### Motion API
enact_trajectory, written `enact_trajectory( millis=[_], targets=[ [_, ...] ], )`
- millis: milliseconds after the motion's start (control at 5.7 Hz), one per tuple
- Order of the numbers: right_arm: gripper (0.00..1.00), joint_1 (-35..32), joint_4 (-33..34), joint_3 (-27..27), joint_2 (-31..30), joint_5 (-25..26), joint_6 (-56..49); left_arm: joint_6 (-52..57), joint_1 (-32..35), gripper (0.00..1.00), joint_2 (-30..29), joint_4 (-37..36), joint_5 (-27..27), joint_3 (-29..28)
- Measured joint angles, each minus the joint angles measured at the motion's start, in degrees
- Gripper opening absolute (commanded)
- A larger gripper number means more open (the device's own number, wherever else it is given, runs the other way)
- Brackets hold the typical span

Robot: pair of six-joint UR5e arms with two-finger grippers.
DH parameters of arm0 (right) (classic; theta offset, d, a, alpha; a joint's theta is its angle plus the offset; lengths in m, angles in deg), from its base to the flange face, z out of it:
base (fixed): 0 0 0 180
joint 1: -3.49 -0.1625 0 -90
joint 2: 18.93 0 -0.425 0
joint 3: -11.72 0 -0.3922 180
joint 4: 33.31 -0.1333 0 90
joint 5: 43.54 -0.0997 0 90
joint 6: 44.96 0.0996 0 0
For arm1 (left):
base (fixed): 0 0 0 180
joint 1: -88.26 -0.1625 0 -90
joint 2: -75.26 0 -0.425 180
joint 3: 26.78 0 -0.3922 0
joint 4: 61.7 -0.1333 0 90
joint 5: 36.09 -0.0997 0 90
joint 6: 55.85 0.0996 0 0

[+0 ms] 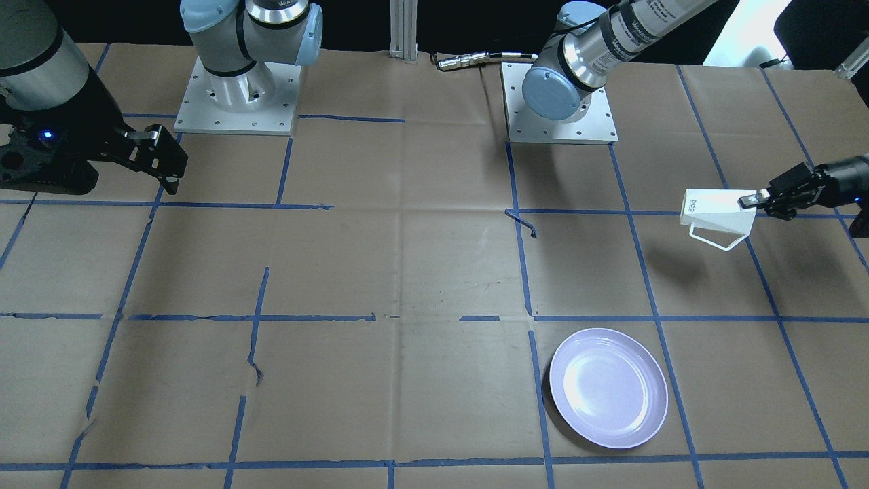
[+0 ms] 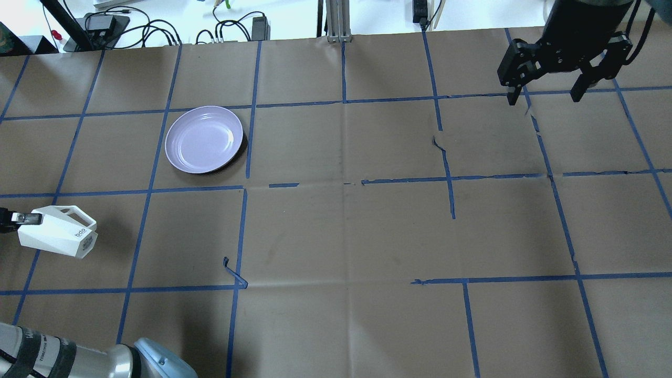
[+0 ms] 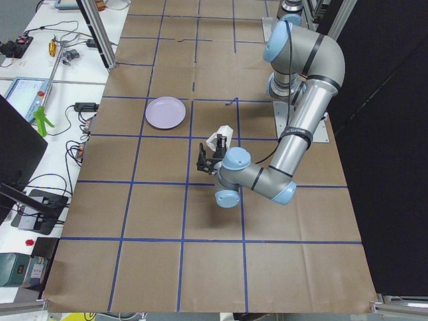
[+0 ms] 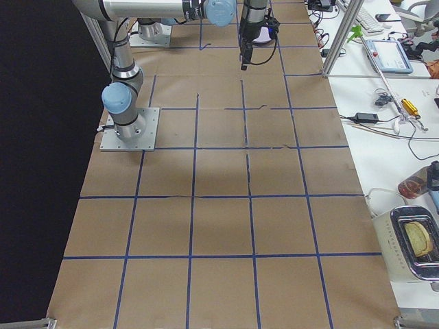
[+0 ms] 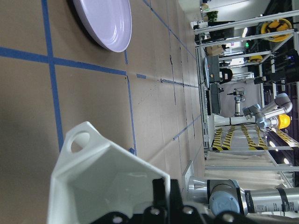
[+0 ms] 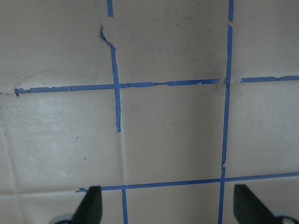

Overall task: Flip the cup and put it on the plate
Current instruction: 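Lift the mug with the left gripper and rotate it upright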

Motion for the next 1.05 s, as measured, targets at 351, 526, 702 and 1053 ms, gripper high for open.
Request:
enact_trajectory(
  millis=[351, 526, 702, 1053],
  targets=[
    [1.00, 0.0, 0.0, 0.0, 0.0, 0.0, 0.0, -17.5, 8.5, 0.00, 16.7, -8.5, -0.6, -0.1],
    [1.00, 0.0, 0.0, 0.0, 0.0, 0.0, 0.0, -28.5, 15.7, 0.00, 22.6, -17.6, -3.3, 0.0],
    [1.00, 0.0, 0.0, 0.0, 0.0, 0.0, 0.0, -38.2, 23.6, 0.00, 25.7, -26.5, -7.9, 0.0],
    [1.00, 0.0, 0.0, 0.0, 0.0, 0.0, 0.0, -53.4, 41.0, 0.00, 26.0, -41.4, -20.6, 0.0]
  ],
)
